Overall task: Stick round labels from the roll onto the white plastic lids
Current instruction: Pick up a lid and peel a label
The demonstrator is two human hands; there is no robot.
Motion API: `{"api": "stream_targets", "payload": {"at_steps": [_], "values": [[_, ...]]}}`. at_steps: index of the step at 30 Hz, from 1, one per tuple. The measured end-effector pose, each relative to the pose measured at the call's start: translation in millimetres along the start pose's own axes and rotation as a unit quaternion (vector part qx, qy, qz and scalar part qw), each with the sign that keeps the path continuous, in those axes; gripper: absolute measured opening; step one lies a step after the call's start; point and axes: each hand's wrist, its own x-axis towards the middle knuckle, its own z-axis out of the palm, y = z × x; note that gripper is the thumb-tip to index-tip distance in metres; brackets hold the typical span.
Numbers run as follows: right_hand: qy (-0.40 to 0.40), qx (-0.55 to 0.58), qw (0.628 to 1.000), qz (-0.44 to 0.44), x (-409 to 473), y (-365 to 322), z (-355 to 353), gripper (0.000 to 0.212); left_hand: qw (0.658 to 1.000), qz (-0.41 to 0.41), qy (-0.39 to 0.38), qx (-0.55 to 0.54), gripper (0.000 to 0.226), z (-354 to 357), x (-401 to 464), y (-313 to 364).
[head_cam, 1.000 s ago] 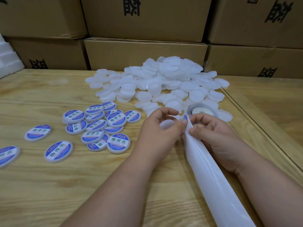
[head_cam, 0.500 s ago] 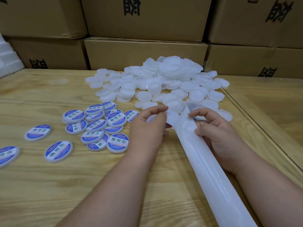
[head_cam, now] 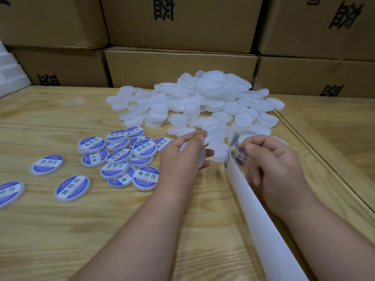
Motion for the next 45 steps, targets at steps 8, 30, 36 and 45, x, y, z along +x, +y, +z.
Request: {"api": "stream_targets", "payload": {"at_steps": [8, 30, 36, 45], "values": [[0.071, -0.074, 0.994, -0.048, 0, 1, 7, 0.027, 0.994, 0.023, -0.065, 0.081, 0.018, 2, -5, -4], [-0.103, 0.301, 0.908, 0.272, 10, -10, -12, 0.036, 0.979, -0.090, -0.080, -0.162, 0.029, 1, 2, 2], [-0.174, 0.257, 0.888, 0.339, 11, -13, -13, 0.047, 0.972, -0.122, -0.095, -0.176, 0.025, 1, 3, 3], [-0.196, 0.260, 0.877, 0.353, 12, -11, -13, 0.052, 0.976, -0.102, -0.119, -0.149, 0.029, -1, 6, -3]]}}
